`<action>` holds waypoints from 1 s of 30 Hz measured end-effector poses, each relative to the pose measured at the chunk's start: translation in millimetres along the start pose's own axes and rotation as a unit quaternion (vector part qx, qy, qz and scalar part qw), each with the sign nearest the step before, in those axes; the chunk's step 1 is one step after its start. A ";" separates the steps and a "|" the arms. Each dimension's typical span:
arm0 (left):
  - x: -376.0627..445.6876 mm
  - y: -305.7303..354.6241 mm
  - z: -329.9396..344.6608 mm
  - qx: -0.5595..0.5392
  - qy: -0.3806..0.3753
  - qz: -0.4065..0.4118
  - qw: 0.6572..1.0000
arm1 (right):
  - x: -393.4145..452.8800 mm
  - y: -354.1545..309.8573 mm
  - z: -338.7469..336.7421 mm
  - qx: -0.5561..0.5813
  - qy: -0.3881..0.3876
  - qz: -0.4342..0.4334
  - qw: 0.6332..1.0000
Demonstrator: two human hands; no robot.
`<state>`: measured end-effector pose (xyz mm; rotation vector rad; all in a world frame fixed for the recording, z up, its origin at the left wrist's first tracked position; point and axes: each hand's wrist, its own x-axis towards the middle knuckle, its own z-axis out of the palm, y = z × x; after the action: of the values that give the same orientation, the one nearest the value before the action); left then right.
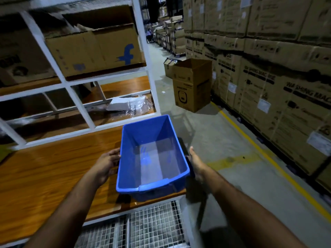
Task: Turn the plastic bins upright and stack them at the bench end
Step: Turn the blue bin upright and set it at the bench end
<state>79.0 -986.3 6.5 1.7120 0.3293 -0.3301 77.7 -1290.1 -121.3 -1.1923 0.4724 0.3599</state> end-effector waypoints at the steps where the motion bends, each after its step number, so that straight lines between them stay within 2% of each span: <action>1: -1.4 1.3 1.2 0.002 0.006 -0.004 1.000 | 4.4 3.7 -3.0 0.001 -0.009 0.002 1.000; 11: -12.0 10.8 16.3 0.007 0.050 -0.026 0.998 | 5.7 8.7 -7.6 0.052 -0.038 0.012 0.998; 30: -17.1 13.8 22.3 0.018 0.067 -0.034 0.997 | -3.4 7.6 -8.2 0.010 -0.082 0.000 0.997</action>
<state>68.1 -1011.1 22.2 1.7649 0.4828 -0.2739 69.7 -1295.4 -128.0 -1.1338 0.3320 0.4477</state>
